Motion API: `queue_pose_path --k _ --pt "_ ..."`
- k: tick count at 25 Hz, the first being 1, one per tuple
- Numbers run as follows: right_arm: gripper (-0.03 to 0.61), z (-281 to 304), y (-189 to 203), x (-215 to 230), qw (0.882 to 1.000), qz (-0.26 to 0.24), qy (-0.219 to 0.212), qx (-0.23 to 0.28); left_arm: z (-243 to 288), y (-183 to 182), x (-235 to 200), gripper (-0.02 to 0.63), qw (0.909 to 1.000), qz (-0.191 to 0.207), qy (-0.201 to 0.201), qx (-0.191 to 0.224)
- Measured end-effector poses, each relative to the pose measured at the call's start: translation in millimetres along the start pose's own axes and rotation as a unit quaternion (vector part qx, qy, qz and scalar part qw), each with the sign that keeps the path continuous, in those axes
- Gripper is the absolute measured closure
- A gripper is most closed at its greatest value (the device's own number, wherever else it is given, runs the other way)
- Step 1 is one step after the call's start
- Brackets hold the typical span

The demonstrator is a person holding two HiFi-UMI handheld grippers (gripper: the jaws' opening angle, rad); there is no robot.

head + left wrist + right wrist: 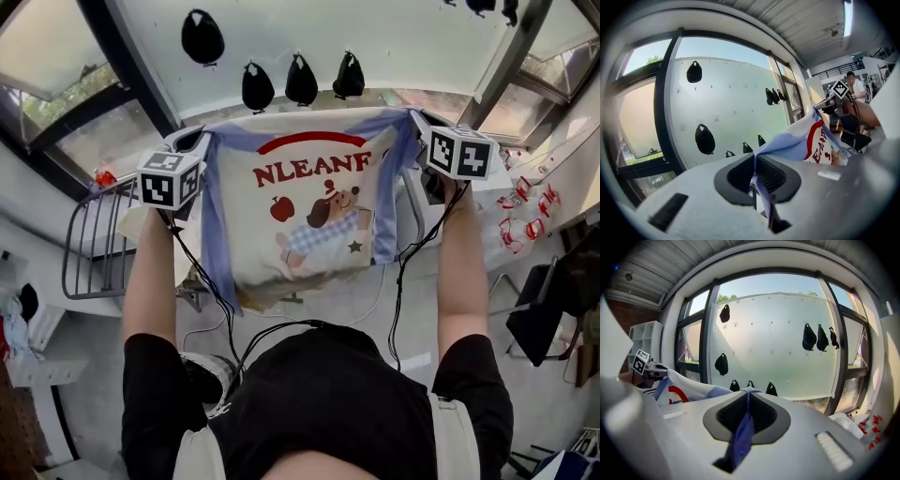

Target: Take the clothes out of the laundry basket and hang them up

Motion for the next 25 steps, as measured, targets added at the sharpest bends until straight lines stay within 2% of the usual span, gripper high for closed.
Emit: queue_pose_path --k 4,7,13,17,19,22,25 --pt "0.548 38.0 22.6 -5.7 0.999 0.004 0.007 -0.045 23.9 18.8 -14.4 0.595 0.9991 -0.004 0.008 -0.042" --pt "0.548 56.5 50.1 -11.2 0.997 0.001 0.007 -0.083 39.9 42.9 -20.3 0.595 0.9972 -0.022 0.012 -0.070" --pt "0.546 76.5 107.1 -24.4 0.989 -0.021 0.000 -0.148 66.8 98.5 -11.3 0.592 0.9900 -0.050 0.017 -0.131" --pt "0.545 78.8 146.4 -38.3 0.981 -0.081 -0.013 -0.177 77.7 134.1 -0.6 0.551 0.9854 -0.079 0.021 -0.149" --pt "0.543 78.2 163.5 -43.4 0.977 -0.096 -0.017 -0.189 79.7 146.2 4.6 0.532 0.9832 -0.090 0.018 -0.158" --pt "0.541 76.2 182.9 -45.8 0.977 -0.086 -0.018 -0.195 78.3 161.4 11.8 0.525 0.9818 -0.109 0.012 -0.155" --pt "0.526 73.4 193.3 -44.7 0.978 -0.069 -0.022 -0.195 71.3 169.1 16.8 0.464 0.9819 -0.126 0.006 -0.142"
Point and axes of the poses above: the fingertips, and each gripper's own axes: z forward along the fingers, x to its right, y out of its underside, the point moved 5 cm from there along -z, backward along the fingers, and after that the axes turned 15 degrees about y, right-handed, at the moved point
